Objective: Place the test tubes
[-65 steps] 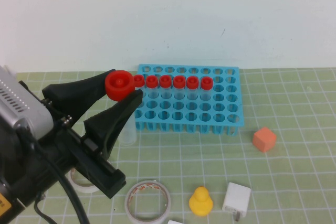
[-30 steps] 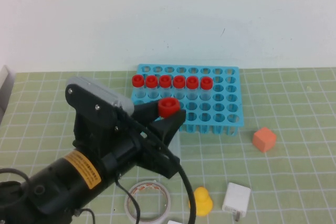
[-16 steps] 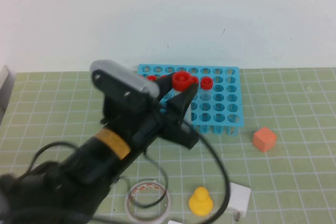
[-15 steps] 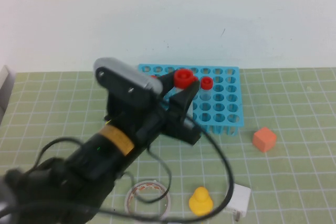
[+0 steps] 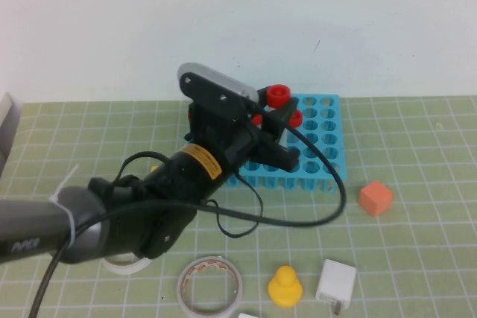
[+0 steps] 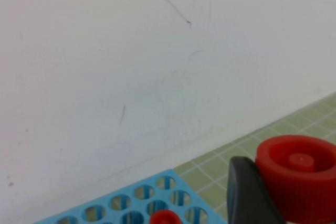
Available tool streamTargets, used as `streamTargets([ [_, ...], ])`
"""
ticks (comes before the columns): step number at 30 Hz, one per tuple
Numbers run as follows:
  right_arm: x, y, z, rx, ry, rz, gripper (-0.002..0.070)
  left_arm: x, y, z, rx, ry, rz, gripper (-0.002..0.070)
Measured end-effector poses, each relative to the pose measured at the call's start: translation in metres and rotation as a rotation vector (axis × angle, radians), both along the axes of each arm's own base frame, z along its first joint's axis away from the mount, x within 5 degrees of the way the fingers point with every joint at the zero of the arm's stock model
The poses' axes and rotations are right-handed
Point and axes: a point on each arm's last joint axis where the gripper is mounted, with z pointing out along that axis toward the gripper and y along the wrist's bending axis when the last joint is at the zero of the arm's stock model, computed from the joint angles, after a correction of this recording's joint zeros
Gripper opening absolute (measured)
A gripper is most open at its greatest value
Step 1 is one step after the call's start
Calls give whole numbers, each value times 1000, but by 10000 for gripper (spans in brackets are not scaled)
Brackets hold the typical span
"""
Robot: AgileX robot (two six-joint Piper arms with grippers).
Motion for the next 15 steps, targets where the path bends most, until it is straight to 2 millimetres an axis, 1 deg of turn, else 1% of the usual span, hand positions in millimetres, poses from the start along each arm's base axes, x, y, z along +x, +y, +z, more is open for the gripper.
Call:
streamTargets([
  [2, 0, 0, 0, 0, 0, 0, -1, 6, 7, -3, -36, 9, 14, 265],
  [6, 0, 0, 0, 0, 0, 0, -1, 24, 30, -4, -125, 57, 43, 265],
  [9, 0, 0, 0, 0, 0, 0, -1, 37, 41, -5, -121, 70, -15, 265],
  [11, 0, 0, 0, 0, 0, 0, -1, 47, 43, -5, -107, 74, -67, 265],
  [15, 0, 0, 0, 0, 0, 0, -1, 65, 33, -1, -62, 25, -164, 265],
])
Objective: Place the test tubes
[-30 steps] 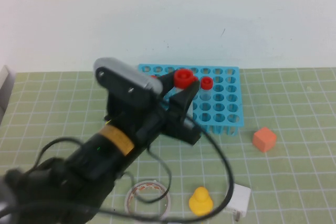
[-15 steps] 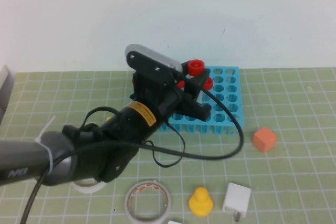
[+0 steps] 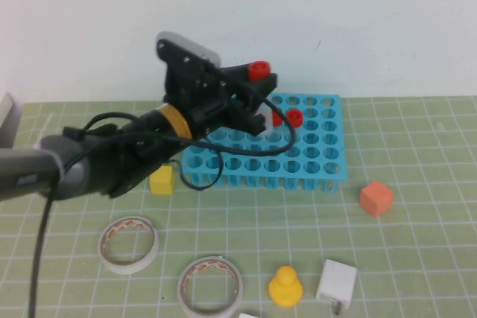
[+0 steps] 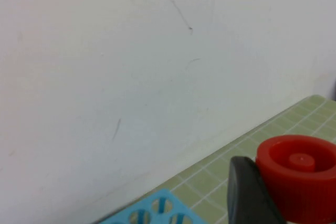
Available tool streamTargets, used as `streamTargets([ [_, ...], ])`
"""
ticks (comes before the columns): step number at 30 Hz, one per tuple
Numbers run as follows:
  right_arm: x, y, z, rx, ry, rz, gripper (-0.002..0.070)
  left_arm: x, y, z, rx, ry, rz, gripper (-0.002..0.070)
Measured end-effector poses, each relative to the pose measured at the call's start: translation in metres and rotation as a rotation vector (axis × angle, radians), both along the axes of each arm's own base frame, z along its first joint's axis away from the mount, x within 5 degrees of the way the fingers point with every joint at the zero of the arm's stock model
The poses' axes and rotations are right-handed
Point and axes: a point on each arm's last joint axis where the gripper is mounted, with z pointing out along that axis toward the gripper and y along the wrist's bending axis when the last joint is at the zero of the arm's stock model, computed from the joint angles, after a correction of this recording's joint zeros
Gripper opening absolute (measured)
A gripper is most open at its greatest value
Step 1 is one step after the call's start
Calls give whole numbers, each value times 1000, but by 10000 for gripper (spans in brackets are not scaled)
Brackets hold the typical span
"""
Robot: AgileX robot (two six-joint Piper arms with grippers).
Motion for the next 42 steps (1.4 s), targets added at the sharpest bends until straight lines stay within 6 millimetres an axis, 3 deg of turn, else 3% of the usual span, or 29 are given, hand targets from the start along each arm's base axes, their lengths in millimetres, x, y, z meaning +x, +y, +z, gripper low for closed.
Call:
streamTargets([
  [16, 0, 0, 0, 0, 0, 0, -1, 49, -34, -19, -50, -113, -123, 265],
  [29, 0, 0, 0, 0, 0, 0, -1, 66, -74, -58, -56, -119, -186, 265],
  [36, 0, 0, 0, 0, 0, 0, -1, 79, -79, -70, -42, -162, -155, 265],
  [42, 0, 0, 0, 0, 0, 0, -1, 79, -84, -76, 24, -201, -143, 265],
])
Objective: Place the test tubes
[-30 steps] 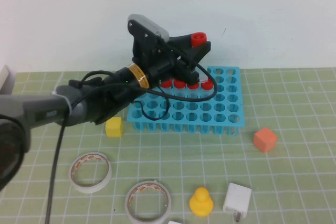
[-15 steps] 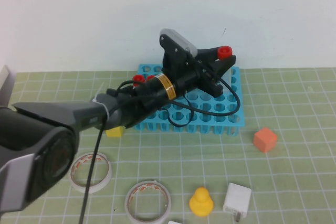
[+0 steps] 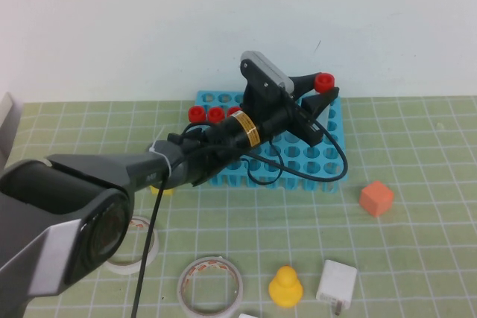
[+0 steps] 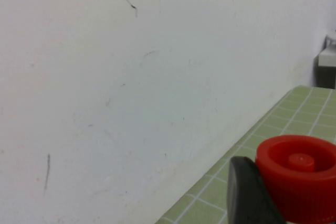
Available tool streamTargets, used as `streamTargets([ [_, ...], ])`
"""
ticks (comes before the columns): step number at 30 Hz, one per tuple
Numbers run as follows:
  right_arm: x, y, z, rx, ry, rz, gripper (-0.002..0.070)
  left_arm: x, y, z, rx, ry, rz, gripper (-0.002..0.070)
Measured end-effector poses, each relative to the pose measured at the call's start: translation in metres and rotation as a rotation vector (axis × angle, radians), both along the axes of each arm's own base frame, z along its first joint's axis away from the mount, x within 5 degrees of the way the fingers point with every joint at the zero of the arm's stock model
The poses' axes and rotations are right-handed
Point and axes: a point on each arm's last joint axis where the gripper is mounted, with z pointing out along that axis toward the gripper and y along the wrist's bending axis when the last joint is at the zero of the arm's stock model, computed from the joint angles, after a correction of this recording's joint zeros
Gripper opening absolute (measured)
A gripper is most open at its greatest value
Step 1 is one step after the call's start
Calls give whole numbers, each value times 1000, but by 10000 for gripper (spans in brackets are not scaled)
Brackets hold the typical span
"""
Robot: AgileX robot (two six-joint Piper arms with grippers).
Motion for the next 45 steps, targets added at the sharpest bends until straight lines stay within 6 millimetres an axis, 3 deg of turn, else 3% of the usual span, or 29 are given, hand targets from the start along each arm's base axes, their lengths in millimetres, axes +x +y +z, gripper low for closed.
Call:
streamTargets([
  [20, 0, 0, 0, 0, 0, 0, -1, -1, -7, -8, 101, -21, 25, 265],
  [34, 0, 0, 0, 0, 0, 0, -1, -3, -20, -27, 93, -29, 115, 265],
  [45, 0, 0, 0, 0, 0, 0, -1, -4, -24, -26, 50, 4, 156, 265],
])
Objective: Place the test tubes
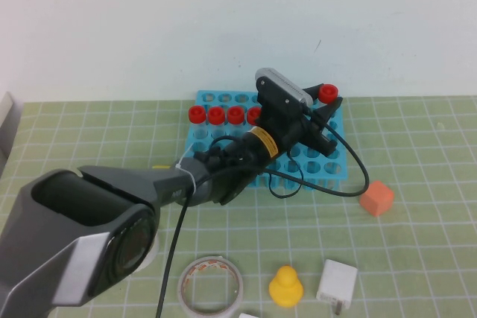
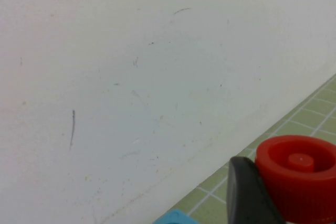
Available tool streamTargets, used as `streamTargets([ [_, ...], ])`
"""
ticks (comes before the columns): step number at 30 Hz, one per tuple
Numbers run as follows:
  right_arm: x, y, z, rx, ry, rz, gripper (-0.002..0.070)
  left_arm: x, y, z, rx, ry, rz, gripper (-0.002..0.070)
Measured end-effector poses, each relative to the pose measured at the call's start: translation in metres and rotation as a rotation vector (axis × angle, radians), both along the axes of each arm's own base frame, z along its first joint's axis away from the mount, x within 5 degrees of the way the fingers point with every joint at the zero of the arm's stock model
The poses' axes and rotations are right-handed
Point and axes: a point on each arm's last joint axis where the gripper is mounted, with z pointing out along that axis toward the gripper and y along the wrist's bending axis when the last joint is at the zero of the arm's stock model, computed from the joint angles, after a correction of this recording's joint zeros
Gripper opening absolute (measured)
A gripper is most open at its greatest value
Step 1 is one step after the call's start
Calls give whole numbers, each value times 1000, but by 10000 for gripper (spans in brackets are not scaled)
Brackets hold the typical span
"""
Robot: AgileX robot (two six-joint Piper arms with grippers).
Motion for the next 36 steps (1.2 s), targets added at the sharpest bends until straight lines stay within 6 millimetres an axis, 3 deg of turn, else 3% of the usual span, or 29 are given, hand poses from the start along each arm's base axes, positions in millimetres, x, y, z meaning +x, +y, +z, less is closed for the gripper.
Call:
streamTargets([
  [36, 0, 0, 0, 0, 0, 0, -1, -3, -13, -2, 19, 60, 200, 265],
])
